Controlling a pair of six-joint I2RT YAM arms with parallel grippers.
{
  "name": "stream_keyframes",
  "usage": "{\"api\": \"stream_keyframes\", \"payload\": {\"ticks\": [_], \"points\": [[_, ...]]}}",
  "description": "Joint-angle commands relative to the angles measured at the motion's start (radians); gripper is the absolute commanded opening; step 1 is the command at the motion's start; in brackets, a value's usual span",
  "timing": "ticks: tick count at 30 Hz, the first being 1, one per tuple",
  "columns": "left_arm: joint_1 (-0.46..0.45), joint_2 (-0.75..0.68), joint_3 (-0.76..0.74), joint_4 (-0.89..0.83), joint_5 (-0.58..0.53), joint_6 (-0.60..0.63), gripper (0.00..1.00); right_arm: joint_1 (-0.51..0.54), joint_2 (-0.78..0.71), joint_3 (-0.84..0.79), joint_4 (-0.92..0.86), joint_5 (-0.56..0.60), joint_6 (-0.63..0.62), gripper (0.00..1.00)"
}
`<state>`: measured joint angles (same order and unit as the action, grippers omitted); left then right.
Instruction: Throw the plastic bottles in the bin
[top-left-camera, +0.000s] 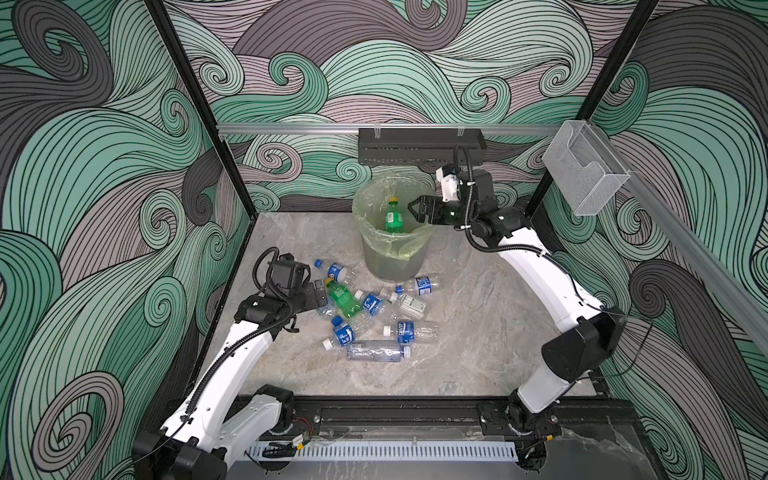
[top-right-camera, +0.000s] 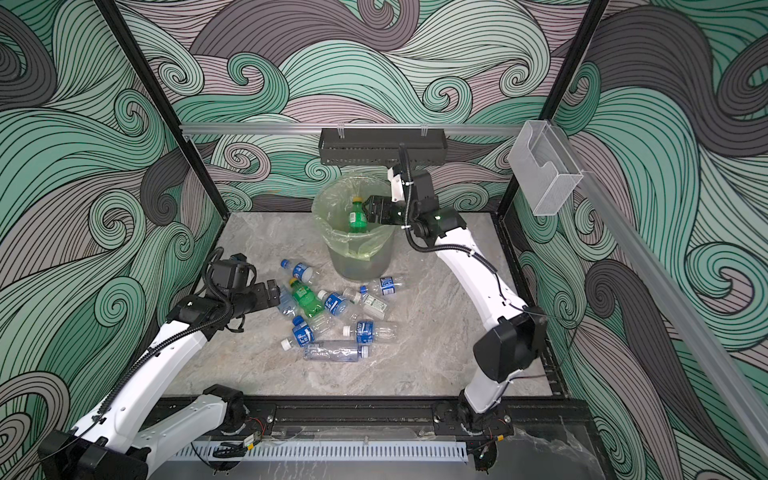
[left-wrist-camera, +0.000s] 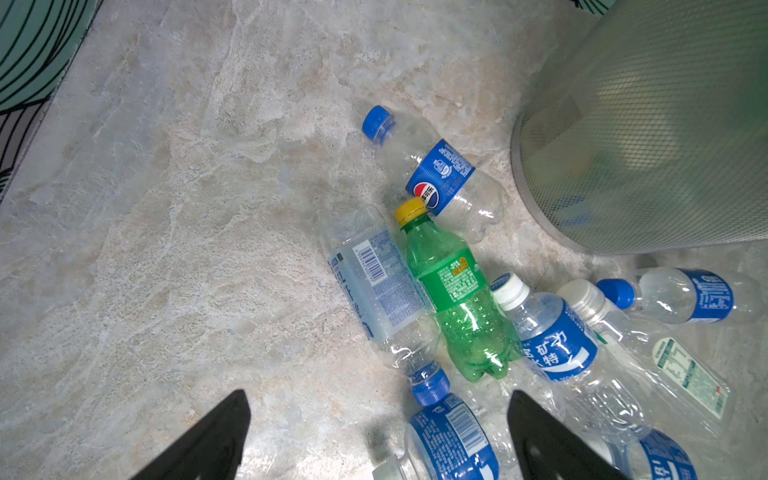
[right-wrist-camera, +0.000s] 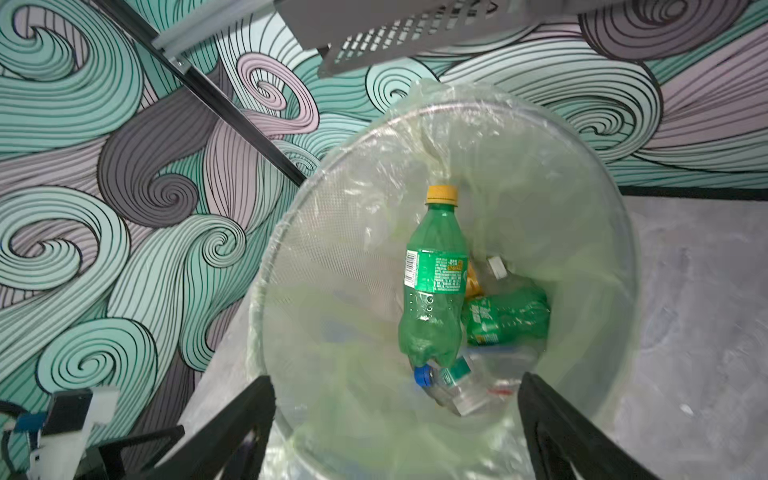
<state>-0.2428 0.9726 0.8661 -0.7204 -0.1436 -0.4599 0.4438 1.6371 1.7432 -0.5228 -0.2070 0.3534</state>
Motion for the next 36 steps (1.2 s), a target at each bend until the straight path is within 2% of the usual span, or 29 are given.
{"api": "stream_keyframes", "payload": {"ticks": [1,8,16,21,29,36], "points": [[0.007,0.008,-0.011,0.009,0.015,-0.015,0.99,0.001,-0.154,-0.098,0.022,0.034,-0.052,0.93],[0.007,0.092,-0.010,0.043,0.038,-0.040,0.99,-0.040,-0.401,-0.438,0.035,0.041,-0.043,0.99],[0.008,0.202,-0.019,0.116,0.079,-0.146,0.98,-0.142,-0.515,-0.727,0.037,0.011,0.088,0.97],[0.008,0.291,-0.003,0.132,0.084,-0.200,0.98,-0.153,-0.529,-0.768,0.054,0.006,0.104,0.96],[0.010,0.422,0.005,0.148,-0.022,-0.244,0.94,-0.157,-0.502,-0.750,0.061,-0.018,0.101,0.95],[0.013,0.506,0.002,0.203,-0.008,-0.243,0.90,-0.157,-0.503,-0.772,0.069,-0.021,0.111,0.95]]}}
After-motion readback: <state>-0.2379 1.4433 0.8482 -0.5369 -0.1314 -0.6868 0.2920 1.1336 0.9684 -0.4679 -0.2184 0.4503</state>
